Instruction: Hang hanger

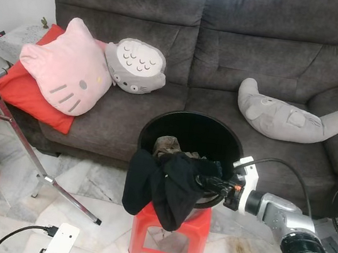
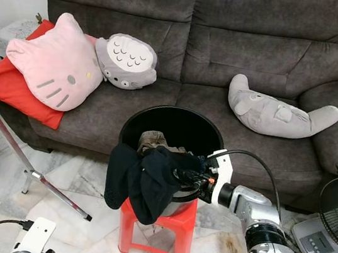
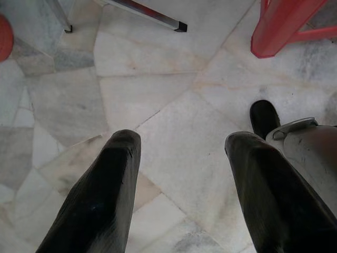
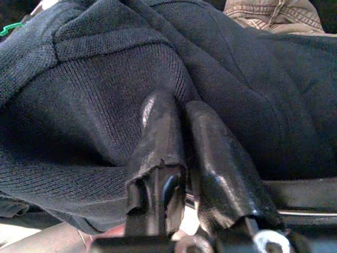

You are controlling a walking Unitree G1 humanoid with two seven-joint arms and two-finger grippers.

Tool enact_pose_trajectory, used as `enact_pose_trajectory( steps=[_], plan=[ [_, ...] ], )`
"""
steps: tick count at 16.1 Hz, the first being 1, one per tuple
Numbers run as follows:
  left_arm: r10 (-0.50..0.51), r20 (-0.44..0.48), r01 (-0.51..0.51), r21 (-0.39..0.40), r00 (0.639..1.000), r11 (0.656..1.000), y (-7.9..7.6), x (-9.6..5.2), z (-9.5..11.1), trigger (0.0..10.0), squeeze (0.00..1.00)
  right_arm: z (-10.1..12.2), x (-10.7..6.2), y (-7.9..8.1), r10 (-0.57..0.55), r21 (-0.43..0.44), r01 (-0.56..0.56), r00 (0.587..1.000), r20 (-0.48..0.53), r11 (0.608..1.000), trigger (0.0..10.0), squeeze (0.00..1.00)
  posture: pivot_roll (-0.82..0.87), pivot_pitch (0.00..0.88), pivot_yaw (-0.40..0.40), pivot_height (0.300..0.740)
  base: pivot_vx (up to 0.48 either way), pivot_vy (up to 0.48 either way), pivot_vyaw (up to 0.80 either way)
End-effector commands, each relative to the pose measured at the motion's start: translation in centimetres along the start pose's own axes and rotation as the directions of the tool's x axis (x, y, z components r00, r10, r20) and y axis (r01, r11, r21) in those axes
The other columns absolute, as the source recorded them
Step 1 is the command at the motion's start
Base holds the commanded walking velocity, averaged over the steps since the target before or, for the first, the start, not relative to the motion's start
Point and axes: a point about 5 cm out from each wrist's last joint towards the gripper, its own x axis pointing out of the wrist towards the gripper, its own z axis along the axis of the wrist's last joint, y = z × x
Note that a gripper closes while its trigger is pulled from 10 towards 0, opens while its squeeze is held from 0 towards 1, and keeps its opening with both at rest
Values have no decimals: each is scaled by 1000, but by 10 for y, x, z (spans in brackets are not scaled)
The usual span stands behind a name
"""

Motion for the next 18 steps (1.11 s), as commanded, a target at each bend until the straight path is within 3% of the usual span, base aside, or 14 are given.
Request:
enact_pose_trajectory(
  steps=[1, 7, 9, 10, 11, 15, 18],
  plan=[
    [-1, -17, 1, 21, 1000, 1000, 2, 0, -4, 10000, 0, 1, 3, 1, 0, -21, 0, 1000, -20, 1000, 0, 0, -41, 0, 81, 740, 0, 0, 0],
    [-2, -16, 2, 22, 1000, 1000, 2, -1, -4, 10000, 0, 5, 4, 3, -6, -45, 6, 1000, 17, 999, 0, 0, -43, 0, 82, 740, 0, 0, 0],
    [-2, -17, 2, 23, 1000, 1000, 1, -1, -4, 10000, 0, 11, 7, 5, -18, -95, 23, 998, 53, 995, 0, 0, -45, 0, 81, 740, 0, 0, 0],
    [-1, -17, 2, 21, 1000, 1000, 1, -1, -5, 10000, 0, 23, 9, 9, -22, -104, 35, 992, 123, 994, 0, 0, -40, 0, 79, 740, 0, 0, 0],
    [-2, -18, 2, 22, 1000, 1000, 2, -1, -5, 10000, 0, 47, 11, 17, -23, -111, 51, 970, 242, 993, 0, 0, -46, 0, 84, 740, 0, 0, 0],
    [-6, -18, 6, 27, 1000, 1000, 1, -1, -5, 10000, 0, 87, 17, 42, 13, -146, 57, 899, 437, 988, 0, 0, -49, 0, 87, 740, 0, 0, 0],
    [-11, -16, 11, 30, 1000, 999, 1, -1, -4, 10000, 0, 122, 29, 85, 125, -205, -8, 818, 562, 979, 0, 0, -54, 0, 92, 740, 0, 0, 0]
  ],
)
